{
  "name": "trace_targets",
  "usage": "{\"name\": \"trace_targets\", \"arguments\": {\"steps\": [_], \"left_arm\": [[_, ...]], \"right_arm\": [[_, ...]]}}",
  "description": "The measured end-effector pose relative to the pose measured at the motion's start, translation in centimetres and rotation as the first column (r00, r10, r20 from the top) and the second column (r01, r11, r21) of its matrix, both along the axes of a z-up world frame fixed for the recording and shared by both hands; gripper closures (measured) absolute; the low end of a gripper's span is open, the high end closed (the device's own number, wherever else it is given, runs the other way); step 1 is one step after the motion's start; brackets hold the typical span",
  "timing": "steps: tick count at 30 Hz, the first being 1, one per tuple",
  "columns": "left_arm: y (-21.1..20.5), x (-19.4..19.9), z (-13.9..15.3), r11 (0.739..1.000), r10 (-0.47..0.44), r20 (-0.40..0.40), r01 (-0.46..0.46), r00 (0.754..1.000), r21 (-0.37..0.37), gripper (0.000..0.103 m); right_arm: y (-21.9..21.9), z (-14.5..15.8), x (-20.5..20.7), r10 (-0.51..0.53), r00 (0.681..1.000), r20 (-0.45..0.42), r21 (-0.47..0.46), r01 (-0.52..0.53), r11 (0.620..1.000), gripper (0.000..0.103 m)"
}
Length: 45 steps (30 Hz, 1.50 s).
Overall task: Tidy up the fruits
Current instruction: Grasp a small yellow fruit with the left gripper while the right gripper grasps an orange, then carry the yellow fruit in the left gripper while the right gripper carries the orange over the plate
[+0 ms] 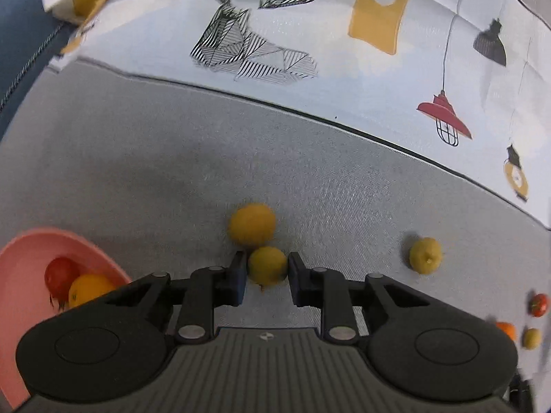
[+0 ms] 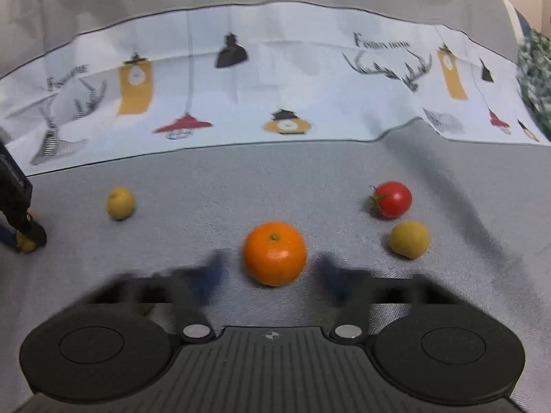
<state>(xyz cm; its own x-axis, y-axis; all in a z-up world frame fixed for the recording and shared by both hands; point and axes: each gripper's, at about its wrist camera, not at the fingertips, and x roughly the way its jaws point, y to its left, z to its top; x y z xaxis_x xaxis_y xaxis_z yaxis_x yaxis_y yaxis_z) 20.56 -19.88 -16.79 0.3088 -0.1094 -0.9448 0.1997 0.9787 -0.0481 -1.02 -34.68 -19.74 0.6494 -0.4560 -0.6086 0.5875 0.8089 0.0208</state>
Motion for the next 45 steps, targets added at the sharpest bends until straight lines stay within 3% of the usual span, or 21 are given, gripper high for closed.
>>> {"name": "trace_targets", "arguments": {"steps": [7, 17, 26, 35, 45], "left_arm": [[1.2, -2.9, 3.4, 0.997, -0.074, 0.06, 0.075, 0.995, -0.016, 0.075], [8.7, -14.8, 9.6, 0.977, -0.195, 0.081, 0.201, 0.978, -0.072, 0.075], [19.2, -23.9, 14.2, 0.985, -0.159, 0.15, 0.167, 0.976, -0.044, 0.075], [27.4, -29.3, 18.8, 0.995, -0.036, 0.305, 0.061, 0.952, -0.074, 0.075], [32.3, -34.4, 20.3, 0.993, 0.04, 0.363, 0.003, 0.931, -0.118, 0.075]], "right_arm": [[1.0, 1.4, -1.2, -0.002, 1.0, -0.01, 0.032, 0.002, 1.0, 0.065], [9.0, 7.6, -10.8, 0.106, 0.994, 0.029, 0.096, -0.108, 0.989, 0.065], [18.5, 13.6, -17.1, 0.284, 0.956, 0.078, 0.146, -0.292, 0.945, 0.065], [25.6, 18.8, -19.7, 0.464, 0.873, 0.151, -0.007, -0.468, 0.883, 0.065], [28.8, 21.2, -23.5, 0.512, 0.84, 0.177, -0.103, -0.502, 0.859, 0.065]]}}
